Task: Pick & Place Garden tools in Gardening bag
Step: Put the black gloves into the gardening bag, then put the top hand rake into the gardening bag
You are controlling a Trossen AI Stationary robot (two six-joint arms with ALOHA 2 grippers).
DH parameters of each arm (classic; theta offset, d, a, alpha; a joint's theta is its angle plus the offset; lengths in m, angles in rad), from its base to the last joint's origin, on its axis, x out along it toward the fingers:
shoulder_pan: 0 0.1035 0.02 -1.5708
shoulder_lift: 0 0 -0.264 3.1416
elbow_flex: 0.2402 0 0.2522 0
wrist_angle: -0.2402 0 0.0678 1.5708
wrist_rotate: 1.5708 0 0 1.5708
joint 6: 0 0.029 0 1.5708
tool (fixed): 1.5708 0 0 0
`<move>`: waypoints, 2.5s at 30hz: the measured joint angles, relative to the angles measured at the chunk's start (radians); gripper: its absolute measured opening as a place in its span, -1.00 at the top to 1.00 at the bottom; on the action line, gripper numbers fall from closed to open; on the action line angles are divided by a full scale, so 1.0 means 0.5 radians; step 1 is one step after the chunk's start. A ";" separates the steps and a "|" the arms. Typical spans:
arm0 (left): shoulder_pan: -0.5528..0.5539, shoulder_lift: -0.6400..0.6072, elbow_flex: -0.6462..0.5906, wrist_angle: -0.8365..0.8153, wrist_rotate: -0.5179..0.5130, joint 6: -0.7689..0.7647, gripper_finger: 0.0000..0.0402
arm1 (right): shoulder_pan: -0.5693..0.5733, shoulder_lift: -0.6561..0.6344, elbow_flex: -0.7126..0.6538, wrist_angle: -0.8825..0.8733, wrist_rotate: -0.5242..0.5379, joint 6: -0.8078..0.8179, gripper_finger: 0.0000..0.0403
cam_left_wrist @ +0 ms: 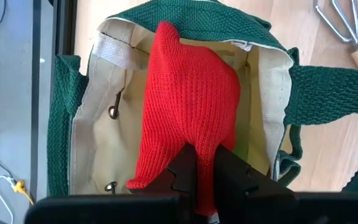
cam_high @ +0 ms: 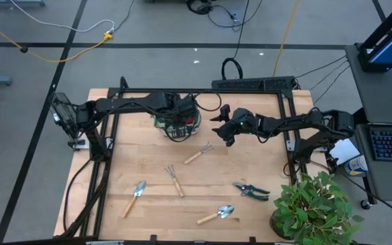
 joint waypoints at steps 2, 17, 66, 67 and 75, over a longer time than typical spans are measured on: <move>0.008 -0.003 0.000 -0.028 0.007 0.032 0.83 | 0.000 0.000 0.000 -0.003 0.000 -0.002 -0.05; 0.063 0.192 -0.001 -0.006 0.317 0.207 0.69 | 0.002 0.000 -0.001 -0.005 -0.002 0.046 -0.05; -0.470 -0.552 -1.148 1.633 0.441 -0.771 0.36 | 0.481 -0.002 -0.001 -0.290 0.002 0.942 -0.05; -0.481 -0.551 -1.170 1.684 0.441 -0.851 0.36 | 0.481 -0.002 -0.001 -0.288 0.002 0.945 -0.05; -0.559 -0.525 -1.113 1.786 0.197 -0.798 0.36 | 0.481 -0.002 -0.001 -0.291 0.002 0.944 -0.05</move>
